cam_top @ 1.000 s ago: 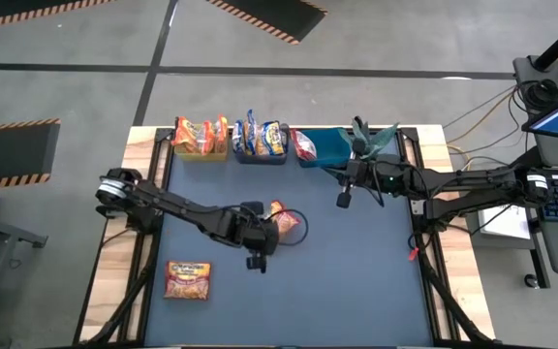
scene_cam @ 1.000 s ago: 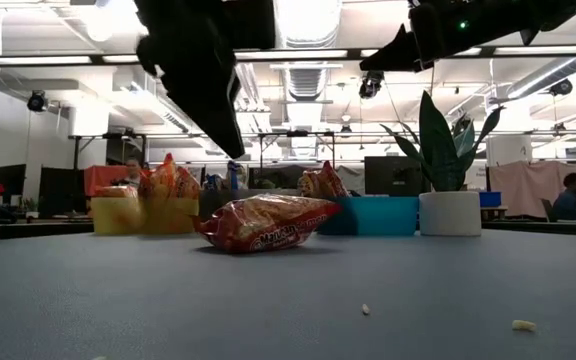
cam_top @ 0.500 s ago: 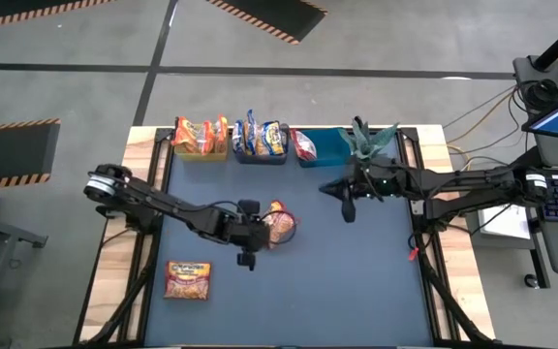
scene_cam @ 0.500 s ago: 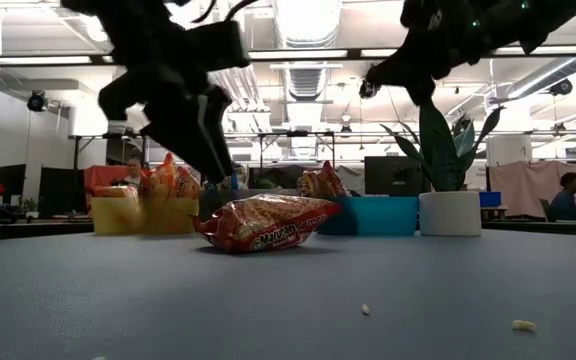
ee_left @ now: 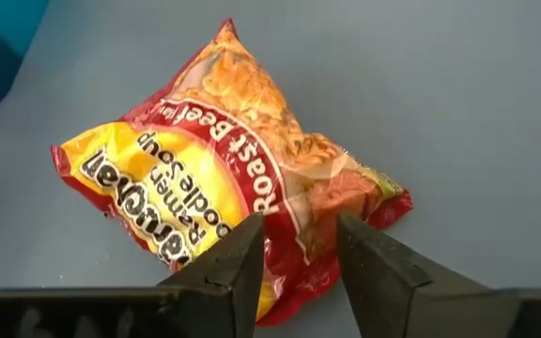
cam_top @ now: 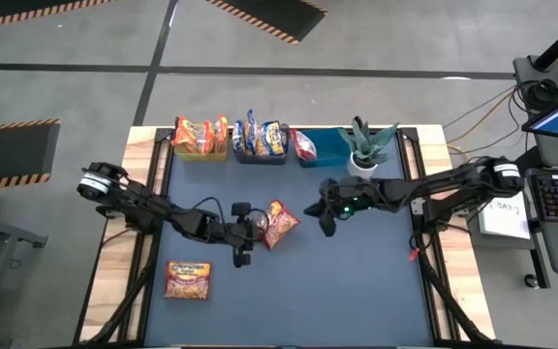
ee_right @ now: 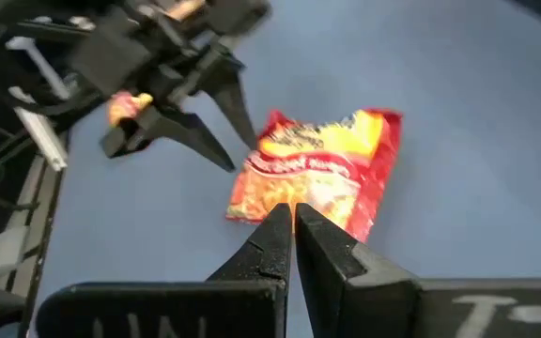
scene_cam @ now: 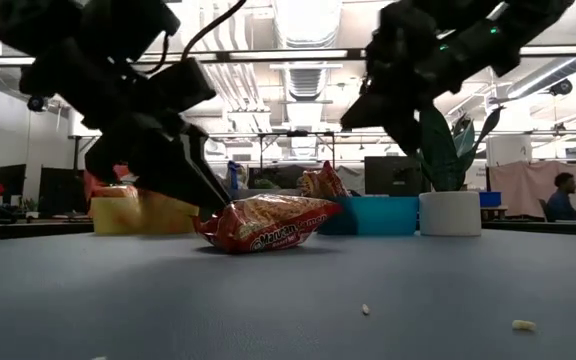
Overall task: Sort Maruchan noodles
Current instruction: Put the red noodle pack into the blue bin
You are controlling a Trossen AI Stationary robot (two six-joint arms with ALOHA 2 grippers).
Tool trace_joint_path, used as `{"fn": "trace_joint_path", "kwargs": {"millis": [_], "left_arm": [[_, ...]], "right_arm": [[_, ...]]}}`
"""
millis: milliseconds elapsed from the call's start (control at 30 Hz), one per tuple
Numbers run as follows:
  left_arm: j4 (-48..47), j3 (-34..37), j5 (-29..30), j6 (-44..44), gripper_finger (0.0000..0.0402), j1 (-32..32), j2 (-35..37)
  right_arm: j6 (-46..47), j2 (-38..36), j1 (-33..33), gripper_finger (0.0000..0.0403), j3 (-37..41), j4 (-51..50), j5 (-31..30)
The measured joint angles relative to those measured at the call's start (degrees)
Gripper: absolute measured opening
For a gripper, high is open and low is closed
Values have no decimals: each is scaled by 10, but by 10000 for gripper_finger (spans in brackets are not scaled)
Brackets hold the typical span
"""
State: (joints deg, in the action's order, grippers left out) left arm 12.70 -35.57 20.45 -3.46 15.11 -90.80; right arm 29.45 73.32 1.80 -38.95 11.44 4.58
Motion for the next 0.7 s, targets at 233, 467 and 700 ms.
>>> {"fn": "trace_joint_path", "kwargs": {"millis": [233,467,700], "left_arm": [[40,35,0,0,95,0,0],[92,63,0,-6,80,0,-3],[122,93,0,-42,77,0,-4]], "right_arm": [[43,78,1,60,-85,-82,3],[72,162,4,167,-190,-197,-20],[82,239,16,237,-254,-238,-34]]}}
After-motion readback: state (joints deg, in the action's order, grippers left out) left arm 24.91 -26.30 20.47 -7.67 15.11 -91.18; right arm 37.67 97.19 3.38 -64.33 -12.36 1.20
